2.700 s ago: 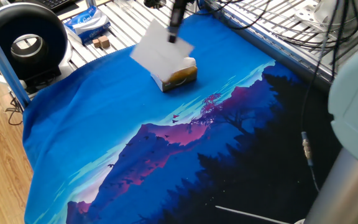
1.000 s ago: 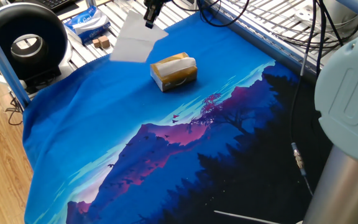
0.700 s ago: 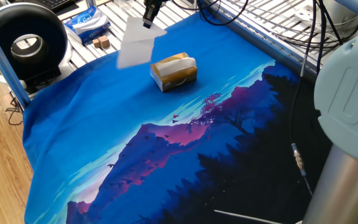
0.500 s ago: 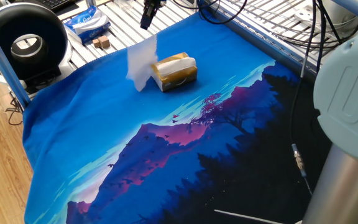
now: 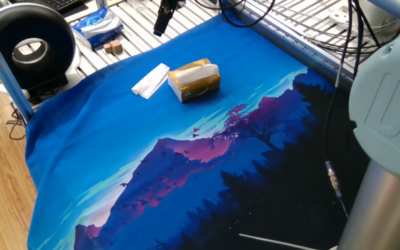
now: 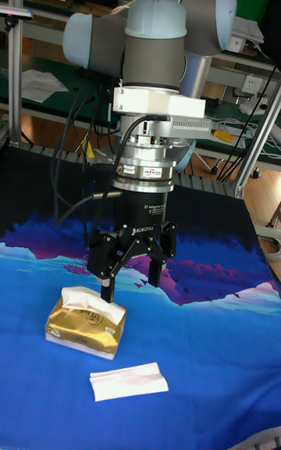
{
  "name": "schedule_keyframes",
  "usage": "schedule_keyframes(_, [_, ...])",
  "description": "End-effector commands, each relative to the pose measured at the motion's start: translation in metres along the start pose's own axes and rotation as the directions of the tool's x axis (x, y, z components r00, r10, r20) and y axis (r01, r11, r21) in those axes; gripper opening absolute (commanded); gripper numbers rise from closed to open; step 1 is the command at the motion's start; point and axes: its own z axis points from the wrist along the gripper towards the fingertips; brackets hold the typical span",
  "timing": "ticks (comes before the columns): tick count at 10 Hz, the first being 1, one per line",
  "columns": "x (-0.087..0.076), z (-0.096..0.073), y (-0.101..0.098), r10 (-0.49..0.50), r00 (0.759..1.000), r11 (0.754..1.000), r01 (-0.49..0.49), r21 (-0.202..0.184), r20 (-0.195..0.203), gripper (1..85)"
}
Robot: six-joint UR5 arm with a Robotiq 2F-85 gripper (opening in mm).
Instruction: Pull out a napkin
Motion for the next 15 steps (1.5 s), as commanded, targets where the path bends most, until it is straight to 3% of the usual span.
schedule_keyframes(1, [0.005,-0.002,0.01,0.066,0.998,0.997,-0.067,-0.044,-0.016,85.0])
schedule_keyframes(3, [0.014,-0.004,0.019,0.113,0.993,0.991,-0.116,-0.069,-0.047,80.3])
schedule_keyframes(5, [0.019,-0.005,0.026,0.163,0.983,0.982,-0.17,-0.087,-0.079,58.3])
schedule_keyframes(6, [0.022,-0.007,0.034,0.214,0.971,0.969,-0.225,-0.1,-0.109,25.7])
schedule_keyframes(7, [0.03,-0.009,0.033,0.242,0.959,0.964,-0.254,-0.074,-0.147,1.3])
schedule_keyframes(9, [0.037,-0.013,0.037,0.263,0.949,0.956,-0.28,-0.083,-0.174,1.0])
schedule_keyframes(12, [0.034,-0.013,0.035,0.265,0.951,0.957,-0.28,-0.078,-0.16,1.0])
schedule_keyframes(15, [0.042,-0.013,0.029,0.256,0.949,0.962,-0.269,-0.048,-0.182,1.0])
